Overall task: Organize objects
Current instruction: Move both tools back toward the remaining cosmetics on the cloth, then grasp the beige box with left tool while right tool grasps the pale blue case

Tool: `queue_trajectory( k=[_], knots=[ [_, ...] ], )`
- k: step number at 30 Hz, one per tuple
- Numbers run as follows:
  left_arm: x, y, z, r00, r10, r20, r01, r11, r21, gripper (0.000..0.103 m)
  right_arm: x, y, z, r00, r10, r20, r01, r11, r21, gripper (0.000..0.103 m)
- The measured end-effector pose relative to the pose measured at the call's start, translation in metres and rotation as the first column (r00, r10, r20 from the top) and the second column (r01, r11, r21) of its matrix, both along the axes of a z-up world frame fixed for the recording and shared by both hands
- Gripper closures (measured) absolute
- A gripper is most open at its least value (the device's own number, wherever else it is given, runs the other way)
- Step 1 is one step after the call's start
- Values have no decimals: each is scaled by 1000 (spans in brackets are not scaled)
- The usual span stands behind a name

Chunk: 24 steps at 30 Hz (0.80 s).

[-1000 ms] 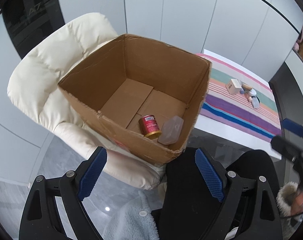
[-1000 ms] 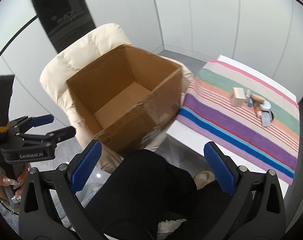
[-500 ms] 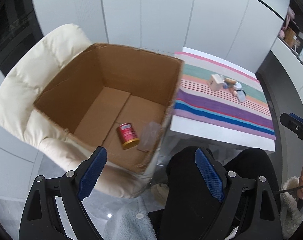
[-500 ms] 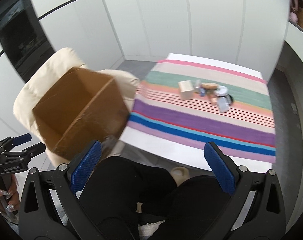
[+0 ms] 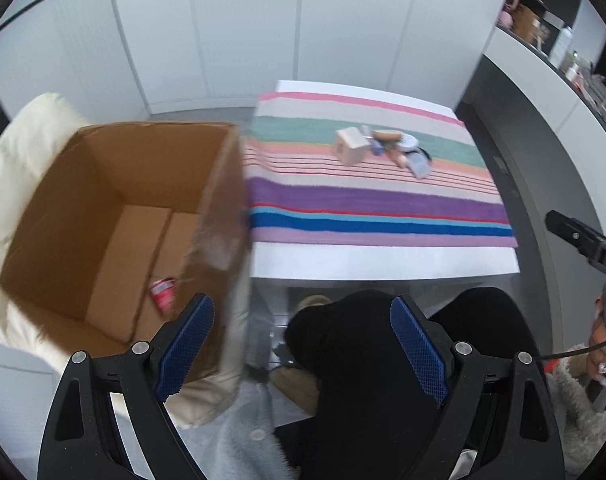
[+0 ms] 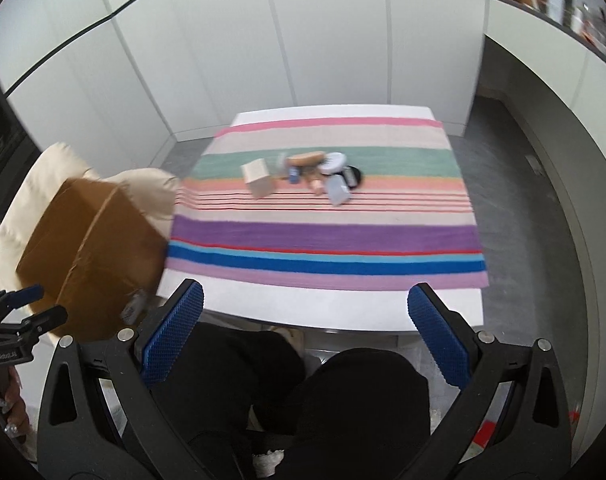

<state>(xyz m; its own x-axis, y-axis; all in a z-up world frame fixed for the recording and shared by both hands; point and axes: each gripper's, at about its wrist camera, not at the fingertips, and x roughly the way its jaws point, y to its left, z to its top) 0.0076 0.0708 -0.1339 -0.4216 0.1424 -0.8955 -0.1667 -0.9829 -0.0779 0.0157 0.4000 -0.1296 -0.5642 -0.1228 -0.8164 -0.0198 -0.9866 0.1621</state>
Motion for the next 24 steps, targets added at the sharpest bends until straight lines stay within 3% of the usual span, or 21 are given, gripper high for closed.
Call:
queue_trajectory(
  k=[3,10,17,21,24],
  knots=[
    [-19,20,-6,999,-32,14,31,999,42,12,-7,12,-8,1000,-19,-5,19,1000,10,0],
    [-86,63,-38,998,-39,44,37,998,55,12,-43,26,-37,999,-23,-25,24,999,47,0],
    [-166,101,-89,999,-29,18,30,999,-23,12,-99,30,-89,1000,14,14,-15,1000,26,0],
    [-204,119,-117,1000,-20,19,20,1000,12,12,-132,31,-120,999,18,34,-19,999,30,0],
    [-230,137,-140,999,-10,47,9,1000,17,12,-159,32,-145,999,11,48,-13,999,52,6]
  ],
)
